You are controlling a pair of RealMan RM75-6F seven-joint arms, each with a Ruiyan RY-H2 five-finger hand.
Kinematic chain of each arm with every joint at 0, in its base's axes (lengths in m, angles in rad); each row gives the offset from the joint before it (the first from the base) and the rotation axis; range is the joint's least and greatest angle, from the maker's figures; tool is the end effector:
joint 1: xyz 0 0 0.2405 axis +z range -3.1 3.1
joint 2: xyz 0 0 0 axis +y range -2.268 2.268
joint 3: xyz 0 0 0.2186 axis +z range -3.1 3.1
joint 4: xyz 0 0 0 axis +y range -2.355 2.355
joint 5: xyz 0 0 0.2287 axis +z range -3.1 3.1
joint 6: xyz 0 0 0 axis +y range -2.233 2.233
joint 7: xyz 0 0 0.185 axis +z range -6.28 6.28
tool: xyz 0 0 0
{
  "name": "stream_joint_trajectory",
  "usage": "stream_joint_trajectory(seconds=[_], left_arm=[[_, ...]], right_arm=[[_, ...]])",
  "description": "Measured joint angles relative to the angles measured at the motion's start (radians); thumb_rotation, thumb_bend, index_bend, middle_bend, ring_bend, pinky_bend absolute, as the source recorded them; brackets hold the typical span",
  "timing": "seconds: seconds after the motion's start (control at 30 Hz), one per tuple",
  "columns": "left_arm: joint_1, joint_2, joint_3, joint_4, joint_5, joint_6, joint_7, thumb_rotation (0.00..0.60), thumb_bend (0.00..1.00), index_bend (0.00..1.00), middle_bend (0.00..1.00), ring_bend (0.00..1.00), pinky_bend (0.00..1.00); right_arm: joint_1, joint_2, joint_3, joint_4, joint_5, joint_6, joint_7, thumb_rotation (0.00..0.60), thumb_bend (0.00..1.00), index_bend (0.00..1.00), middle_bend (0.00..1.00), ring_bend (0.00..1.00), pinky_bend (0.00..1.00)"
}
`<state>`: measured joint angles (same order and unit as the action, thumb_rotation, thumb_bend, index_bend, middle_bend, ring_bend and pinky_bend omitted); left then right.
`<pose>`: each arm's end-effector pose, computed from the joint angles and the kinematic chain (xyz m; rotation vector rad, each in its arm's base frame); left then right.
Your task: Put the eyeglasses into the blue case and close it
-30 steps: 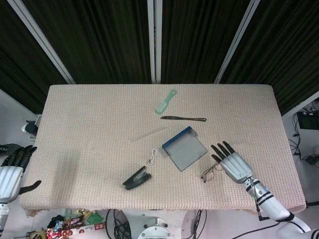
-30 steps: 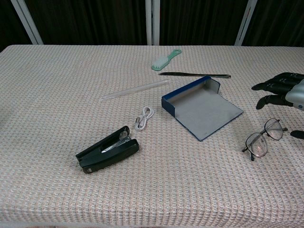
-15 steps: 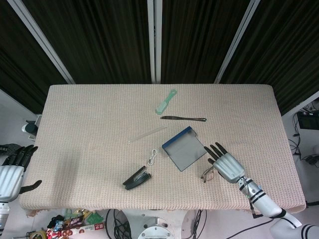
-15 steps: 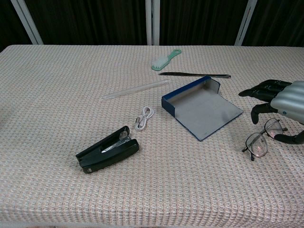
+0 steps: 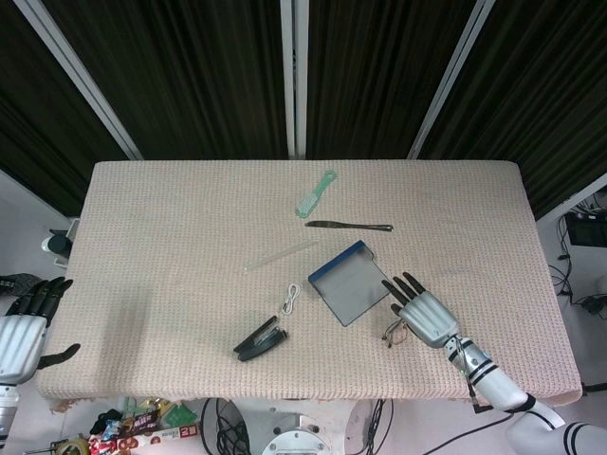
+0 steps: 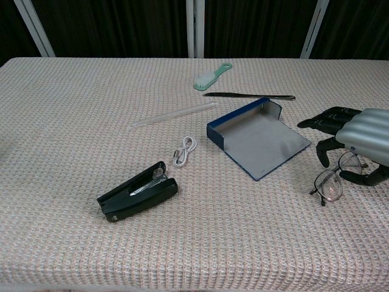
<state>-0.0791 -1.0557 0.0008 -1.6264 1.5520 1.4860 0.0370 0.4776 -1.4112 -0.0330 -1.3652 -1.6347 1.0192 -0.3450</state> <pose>-0.2863 0.2074 0.1306 -1.4773 -0.8547 -0.8313 -0.2199 -0.2789 -0.0375 2.1428 -0.5274 0.6351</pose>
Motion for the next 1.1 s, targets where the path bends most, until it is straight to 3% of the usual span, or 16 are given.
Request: stream_joint_trajectory(seconds=[0.6,0.8,1.1], left_arm=[[0.008,0.002,0.003,0.005,-0.001,0.006,-0.009,0.600,0.07,0.09,0.09,0.09,0.24],[0.010,0.004,0.003,0.006,-0.001,0.010,-0.014,0.600,0.07,0.09,0.09,0.09,0.24],[0.020,0.014,0.004,0.014,-0.003,0.021,-0.032,0.600,0.07,0.09,0.09,0.09,0.24]], right_arm=[[0.005,-0.008,-0.005,0.007,0.015,0.022,0.010,0.600,0.37,0.64,0.00,0.00,0.00],[0.012,-0.008,0.009,0.002,0.020,0.035,0.032,0.600,0.44,0.66,0.00,0.00,0.00],[0.043,-0.048,0.043,-0.004,0.032,0.032,0.036,0.600,0.45,0.67,0.00,0.00,0.00]])
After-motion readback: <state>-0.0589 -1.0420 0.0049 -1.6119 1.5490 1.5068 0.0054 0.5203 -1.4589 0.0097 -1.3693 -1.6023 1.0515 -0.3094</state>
